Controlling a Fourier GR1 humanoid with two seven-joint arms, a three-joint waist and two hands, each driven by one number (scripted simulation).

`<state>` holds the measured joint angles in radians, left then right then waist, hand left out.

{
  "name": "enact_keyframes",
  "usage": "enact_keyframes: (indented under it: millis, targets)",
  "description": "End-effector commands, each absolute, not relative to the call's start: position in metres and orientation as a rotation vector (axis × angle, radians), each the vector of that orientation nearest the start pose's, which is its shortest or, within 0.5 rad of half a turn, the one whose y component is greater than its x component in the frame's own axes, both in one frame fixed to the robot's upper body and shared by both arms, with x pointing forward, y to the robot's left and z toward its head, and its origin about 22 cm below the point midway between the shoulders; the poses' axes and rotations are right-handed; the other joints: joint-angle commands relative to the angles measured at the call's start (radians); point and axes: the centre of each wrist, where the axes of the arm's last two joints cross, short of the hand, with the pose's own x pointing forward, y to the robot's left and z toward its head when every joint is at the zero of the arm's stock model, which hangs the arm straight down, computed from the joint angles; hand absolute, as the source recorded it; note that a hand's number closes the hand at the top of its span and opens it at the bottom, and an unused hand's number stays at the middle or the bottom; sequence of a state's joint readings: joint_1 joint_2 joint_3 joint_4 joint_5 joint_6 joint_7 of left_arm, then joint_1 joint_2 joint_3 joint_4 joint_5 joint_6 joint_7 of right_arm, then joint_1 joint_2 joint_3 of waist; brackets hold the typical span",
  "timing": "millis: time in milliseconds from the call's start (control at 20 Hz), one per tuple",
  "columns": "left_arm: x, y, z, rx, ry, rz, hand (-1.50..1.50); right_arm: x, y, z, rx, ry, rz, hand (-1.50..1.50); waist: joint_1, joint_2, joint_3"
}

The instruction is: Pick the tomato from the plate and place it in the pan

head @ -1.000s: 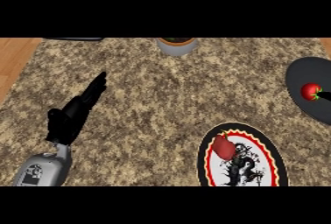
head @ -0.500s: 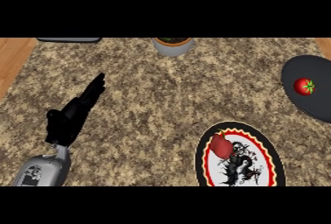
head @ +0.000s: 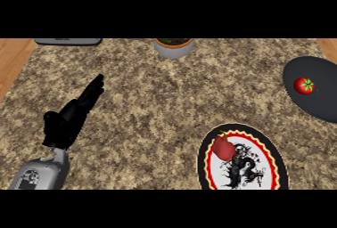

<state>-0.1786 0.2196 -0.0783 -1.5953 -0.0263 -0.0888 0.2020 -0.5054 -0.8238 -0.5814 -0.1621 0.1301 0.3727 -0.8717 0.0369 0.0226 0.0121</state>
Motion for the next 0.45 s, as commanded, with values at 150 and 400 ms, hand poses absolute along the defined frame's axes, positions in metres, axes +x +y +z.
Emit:
enact_keyframes:
  millis: [150, 400]
  targets:
    - [0.275, 0.244, 0.051, 0.063, -1.529, -0.354, 0.00, 0.207, -0.557, 0.001, -0.358, -1.857, -0.017, -1.50, -0.006, -0.003, 0.000]
    - [0.281, 0.246, 0.052, 0.088, -1.525, -0.347, 0.00, 0.190, -0.559, -0.010, -0.388, -1.849, -0.028, -1.50, -0.017, -0.005, -0.001]
